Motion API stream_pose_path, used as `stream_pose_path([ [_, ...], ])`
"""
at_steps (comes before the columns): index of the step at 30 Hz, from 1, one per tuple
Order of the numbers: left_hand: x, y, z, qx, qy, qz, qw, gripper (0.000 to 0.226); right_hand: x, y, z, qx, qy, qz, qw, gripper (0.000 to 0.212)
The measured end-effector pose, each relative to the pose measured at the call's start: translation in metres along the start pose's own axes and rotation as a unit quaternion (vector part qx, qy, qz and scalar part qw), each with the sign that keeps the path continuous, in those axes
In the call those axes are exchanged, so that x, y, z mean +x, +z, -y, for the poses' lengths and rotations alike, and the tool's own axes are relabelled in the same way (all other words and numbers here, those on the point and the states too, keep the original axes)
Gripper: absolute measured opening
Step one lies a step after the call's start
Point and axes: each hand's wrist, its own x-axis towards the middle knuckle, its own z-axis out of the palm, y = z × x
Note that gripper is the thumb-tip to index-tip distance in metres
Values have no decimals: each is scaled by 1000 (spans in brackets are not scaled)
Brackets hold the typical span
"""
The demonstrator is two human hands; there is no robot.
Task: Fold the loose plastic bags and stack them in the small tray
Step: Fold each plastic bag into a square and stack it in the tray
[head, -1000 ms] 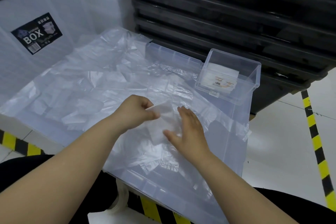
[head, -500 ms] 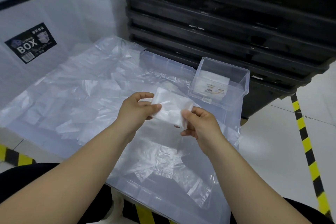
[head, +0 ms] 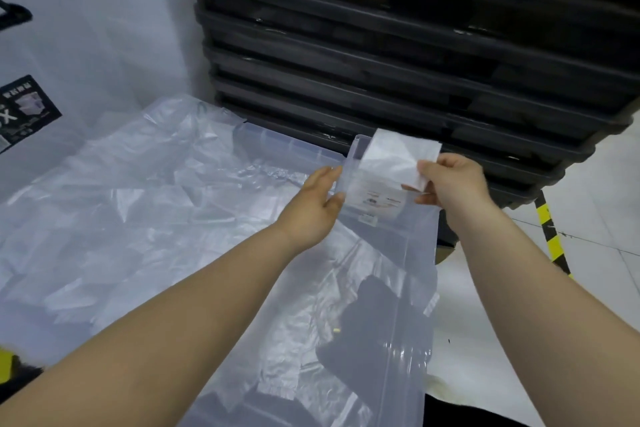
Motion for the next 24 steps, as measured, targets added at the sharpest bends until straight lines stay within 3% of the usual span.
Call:
stream_pose_path([
  [4,17,8,3,20,-6,25,999,51,20,-4,-2,-95,-7,-29,995,25],
  [10,21,12,8,20,4,31,999,53,33,8,3,-173,5,18,985,11],
  [17,19,12,9,-8,7,33,999,53,41,18,9,-272,33,60,960,9],
  [20,18,12,9,-17,6,38,999,53,48,23,8,-329,36,71,941,23],
  [24,19,11,9,-16,6,44,999,53,51,29,5,-374,29,68,924,26],
])
